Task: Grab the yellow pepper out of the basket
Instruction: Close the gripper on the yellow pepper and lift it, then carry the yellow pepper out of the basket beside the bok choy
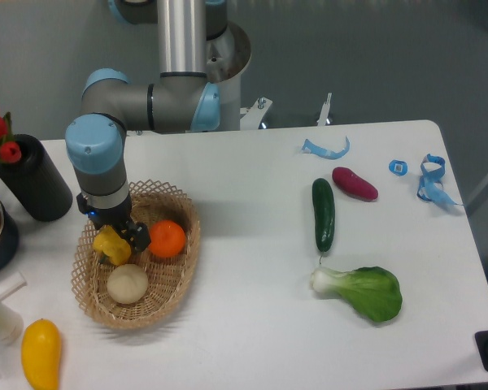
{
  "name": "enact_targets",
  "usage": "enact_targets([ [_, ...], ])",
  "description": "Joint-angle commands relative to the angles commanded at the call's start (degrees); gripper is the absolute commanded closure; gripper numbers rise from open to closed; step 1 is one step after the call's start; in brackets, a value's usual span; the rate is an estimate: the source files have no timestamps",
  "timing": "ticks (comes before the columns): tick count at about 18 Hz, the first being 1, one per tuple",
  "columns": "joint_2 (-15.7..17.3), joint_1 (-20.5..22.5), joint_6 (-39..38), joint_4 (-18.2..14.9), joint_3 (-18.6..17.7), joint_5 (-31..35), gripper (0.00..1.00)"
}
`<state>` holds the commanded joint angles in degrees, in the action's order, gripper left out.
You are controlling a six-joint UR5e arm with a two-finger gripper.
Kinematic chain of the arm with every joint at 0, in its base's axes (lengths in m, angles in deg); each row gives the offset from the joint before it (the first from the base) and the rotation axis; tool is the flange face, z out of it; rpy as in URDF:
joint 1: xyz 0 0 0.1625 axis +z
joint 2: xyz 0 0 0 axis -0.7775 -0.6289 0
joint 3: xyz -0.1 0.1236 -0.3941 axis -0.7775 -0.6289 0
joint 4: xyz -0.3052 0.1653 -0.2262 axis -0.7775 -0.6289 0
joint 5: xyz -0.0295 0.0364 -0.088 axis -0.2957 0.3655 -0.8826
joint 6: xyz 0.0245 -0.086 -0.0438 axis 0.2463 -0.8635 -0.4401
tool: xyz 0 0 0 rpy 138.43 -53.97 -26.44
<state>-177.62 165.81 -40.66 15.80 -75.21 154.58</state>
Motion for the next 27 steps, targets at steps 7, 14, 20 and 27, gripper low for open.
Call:
enact_targets([
  [7,-0.18,-0.09,0.00,0.09,0.26,0.00,0.45],
  [14,0.17,0.26,0.35,0.09,1.32,0.00,0.65],
  [20,4.20,4.20,1.14,0.26,4.91,-0.09,0.66],
  [27,7.03,16.94,5.18,0.18,11.33,-2.46,0.66],
])
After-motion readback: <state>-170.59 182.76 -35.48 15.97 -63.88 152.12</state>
